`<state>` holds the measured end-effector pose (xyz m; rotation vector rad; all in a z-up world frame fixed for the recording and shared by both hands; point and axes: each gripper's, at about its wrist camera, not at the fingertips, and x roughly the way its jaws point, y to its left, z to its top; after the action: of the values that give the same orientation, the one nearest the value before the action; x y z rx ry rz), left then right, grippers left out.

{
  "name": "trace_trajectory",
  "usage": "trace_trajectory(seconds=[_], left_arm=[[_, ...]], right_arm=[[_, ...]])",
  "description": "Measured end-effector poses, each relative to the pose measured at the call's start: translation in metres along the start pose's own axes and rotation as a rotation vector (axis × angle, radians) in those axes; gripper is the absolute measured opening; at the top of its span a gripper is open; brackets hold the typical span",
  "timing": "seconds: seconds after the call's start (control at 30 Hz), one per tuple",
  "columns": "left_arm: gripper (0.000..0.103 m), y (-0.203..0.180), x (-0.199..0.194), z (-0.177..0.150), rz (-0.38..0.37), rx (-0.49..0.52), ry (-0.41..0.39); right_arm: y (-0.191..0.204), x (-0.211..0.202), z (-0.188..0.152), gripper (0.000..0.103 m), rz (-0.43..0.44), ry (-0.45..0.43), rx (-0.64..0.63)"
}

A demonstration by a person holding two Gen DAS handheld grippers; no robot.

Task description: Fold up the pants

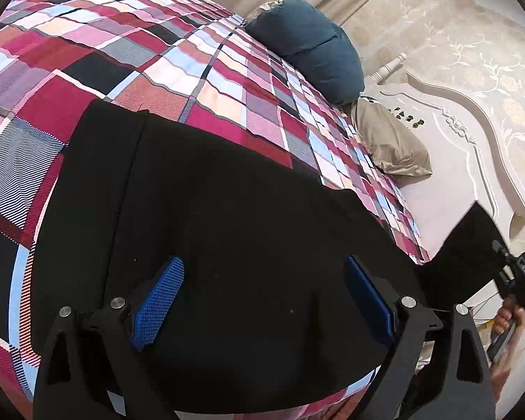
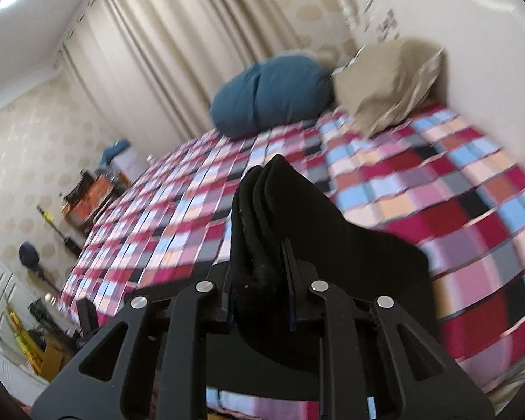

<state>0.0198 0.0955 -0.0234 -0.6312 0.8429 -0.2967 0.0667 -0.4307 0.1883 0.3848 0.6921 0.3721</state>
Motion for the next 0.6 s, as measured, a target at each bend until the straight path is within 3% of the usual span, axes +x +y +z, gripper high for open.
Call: trace_trajectory(seconds=[0.27, 0.6], left_arm=[[0.091, 0.000, -0.002, -0.001, -0.008, 0.015, 0.000], [0.091, 0.000, -0.001, -0.002, -0.001, 0.035, -0.008]], right_arm=[[0.039, 0.076, -0.061, 0.019, -0.059, 0.115, -0.068], [0.067, 0.126, -0.117, 0.020, -0.063, 0.207, -0.106]])
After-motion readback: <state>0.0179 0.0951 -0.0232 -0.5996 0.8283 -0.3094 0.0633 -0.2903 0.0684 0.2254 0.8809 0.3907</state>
